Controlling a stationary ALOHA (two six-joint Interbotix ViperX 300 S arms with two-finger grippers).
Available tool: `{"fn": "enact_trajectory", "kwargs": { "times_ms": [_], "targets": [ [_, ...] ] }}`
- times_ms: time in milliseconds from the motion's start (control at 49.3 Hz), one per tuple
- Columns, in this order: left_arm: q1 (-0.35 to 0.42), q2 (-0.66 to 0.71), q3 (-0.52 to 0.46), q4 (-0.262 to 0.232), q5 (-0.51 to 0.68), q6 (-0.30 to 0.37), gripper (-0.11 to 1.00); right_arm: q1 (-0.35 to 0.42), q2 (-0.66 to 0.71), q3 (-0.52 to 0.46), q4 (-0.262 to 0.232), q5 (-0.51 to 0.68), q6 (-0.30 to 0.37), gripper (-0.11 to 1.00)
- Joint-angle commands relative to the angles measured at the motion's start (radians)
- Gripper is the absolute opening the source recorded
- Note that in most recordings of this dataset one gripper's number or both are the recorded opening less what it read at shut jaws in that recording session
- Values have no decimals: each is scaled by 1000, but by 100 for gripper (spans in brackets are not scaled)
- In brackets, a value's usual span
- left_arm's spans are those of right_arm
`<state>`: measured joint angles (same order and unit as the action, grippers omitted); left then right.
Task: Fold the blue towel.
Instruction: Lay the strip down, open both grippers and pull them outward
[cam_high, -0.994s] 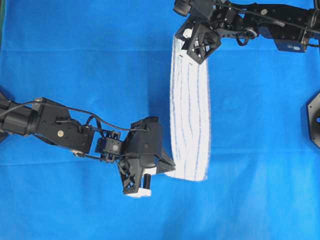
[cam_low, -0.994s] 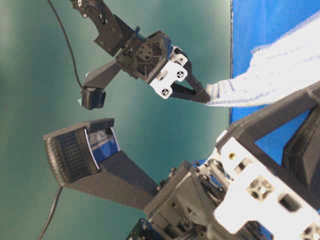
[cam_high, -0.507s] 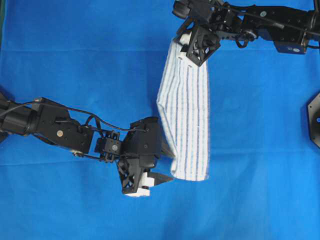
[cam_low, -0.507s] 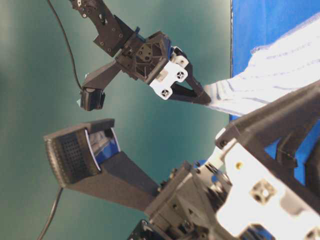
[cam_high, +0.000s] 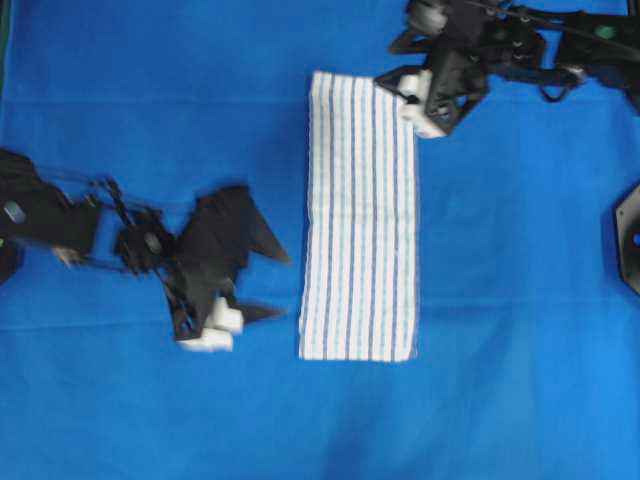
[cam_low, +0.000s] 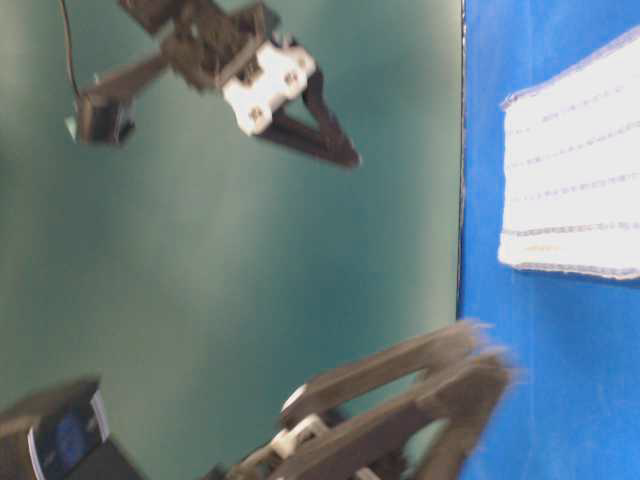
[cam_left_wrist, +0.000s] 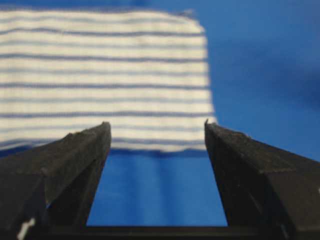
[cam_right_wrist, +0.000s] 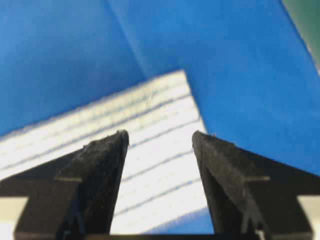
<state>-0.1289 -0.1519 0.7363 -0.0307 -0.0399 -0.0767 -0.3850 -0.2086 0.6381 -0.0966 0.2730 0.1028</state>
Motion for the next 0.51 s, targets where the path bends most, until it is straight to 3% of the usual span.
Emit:
{"fn": "enact_trajectory", "kwargs": {
  "times_ms": [0, 284, 487],
  "targets": [
    [57, -86, 31, 3, -12, 15, 69, 26, -86, 40, -3, -20, 5, 60],
    [244, -192, 121, 3, -74, 51, 69, 164, -310, 219, 23, -51, 18, 60],
    [299, -199, 129, 3, -75, 52, 69, 215, -370, 295, 41, -61, 18, 59]
  ]
}}
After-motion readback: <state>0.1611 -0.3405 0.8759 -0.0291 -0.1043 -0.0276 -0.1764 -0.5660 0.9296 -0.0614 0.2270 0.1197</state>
